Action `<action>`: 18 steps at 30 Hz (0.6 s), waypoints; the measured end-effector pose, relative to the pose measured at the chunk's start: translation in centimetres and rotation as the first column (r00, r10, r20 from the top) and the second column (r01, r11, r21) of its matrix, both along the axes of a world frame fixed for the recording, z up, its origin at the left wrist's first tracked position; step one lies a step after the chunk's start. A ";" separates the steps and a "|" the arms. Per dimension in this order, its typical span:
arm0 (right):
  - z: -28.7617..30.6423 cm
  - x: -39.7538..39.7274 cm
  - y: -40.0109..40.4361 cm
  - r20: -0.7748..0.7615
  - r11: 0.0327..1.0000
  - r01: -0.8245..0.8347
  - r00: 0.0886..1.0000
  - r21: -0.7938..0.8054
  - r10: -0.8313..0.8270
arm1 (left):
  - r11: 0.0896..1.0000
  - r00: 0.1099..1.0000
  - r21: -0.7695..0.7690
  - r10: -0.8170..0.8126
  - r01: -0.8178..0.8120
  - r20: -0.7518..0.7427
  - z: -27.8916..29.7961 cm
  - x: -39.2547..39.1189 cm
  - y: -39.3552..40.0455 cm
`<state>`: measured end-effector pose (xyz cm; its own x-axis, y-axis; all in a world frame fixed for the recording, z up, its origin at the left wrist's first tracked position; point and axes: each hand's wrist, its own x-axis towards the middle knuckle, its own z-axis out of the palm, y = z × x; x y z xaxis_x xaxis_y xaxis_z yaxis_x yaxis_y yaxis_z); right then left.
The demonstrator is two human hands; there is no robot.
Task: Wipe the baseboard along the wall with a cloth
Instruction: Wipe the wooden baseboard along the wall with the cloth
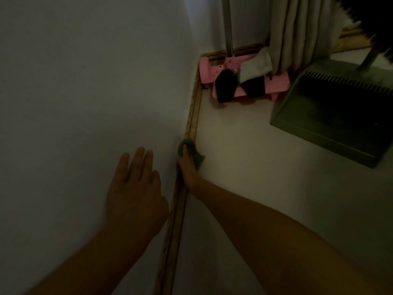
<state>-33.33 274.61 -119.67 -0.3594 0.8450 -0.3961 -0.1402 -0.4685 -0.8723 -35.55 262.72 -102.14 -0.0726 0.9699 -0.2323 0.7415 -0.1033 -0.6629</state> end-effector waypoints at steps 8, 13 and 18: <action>-4.5 -0.7 -2.3 0.010 0.996 -0.013 1.000 0.092 0.012 | 0.999 0.999 0.033 -0.020 0.019 0.026 -0.8 0.0 0.0; -3.0 0.3 -6.3 0.088 0.975 -0.084 0.994 0.204 0.067 | 0.999 0.999 -0.035 -0.022 0.022 -0.025 -0.8 -0.1 0.0; -3.1 1.7 -10.4 0.067 0.962 -0.140 0.990 0.234 0.128 | 0.994 0.990 -0.103 -0.034 0.021 -0.134 -0.8 -0.4 -0.3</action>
<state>-31.60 264.20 -122.77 -0.4601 0.8625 -0.2108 -0.0429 -0.2587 -0.9650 -35.94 262.44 -102.91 -0.0838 0.9440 -0.3191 0.6412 -0.1941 -0.7424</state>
